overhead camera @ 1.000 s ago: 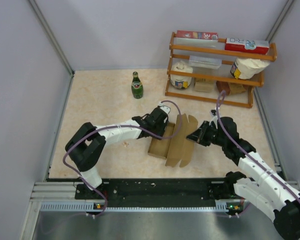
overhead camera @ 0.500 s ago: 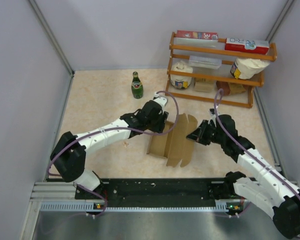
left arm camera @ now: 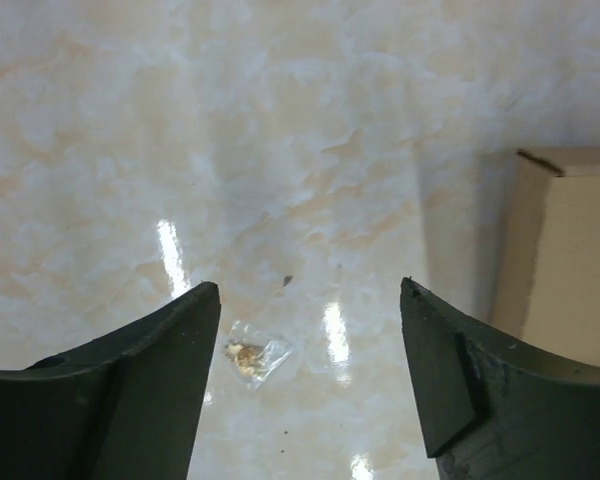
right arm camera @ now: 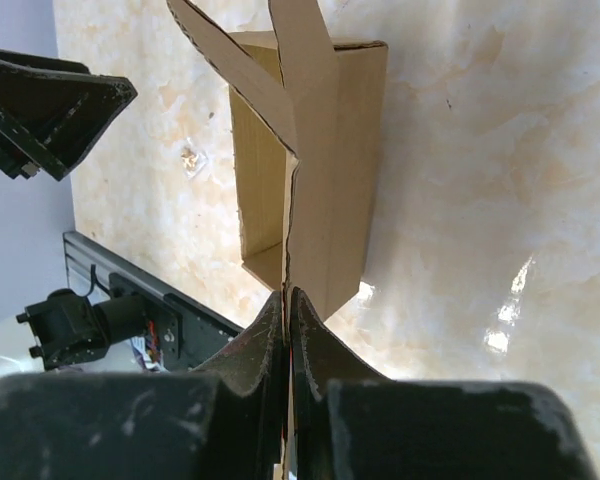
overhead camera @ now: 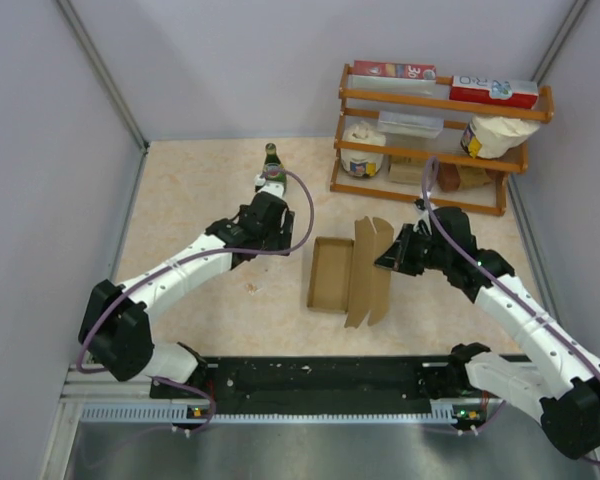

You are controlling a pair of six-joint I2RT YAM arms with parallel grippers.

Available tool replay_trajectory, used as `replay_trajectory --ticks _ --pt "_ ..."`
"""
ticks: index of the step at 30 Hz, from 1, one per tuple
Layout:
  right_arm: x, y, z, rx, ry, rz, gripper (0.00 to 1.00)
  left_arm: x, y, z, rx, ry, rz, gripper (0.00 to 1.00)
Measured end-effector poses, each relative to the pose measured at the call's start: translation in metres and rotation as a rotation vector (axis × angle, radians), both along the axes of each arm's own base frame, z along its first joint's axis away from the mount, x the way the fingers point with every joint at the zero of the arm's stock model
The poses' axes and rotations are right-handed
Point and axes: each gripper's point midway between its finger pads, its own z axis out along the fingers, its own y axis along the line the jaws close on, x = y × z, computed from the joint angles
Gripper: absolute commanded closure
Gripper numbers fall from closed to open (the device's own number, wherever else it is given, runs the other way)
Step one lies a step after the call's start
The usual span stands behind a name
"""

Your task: Fold the paper box

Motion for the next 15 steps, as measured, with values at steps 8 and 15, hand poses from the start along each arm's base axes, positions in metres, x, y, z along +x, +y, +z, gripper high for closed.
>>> replay_trajectory --ticks 8,15 --pt "-0.007 -0.004 -0.008 -0.059 0.028 0.042 1.00 -0.033 0.052 -0.042 0.054 0.106 0.202 0.01" --pt "-0.009 -0.004 -0.013 -0.075 0.038 0.068 1.00 -0.068 0.079 -0.083 0.047 0.209 0.313 0.01"
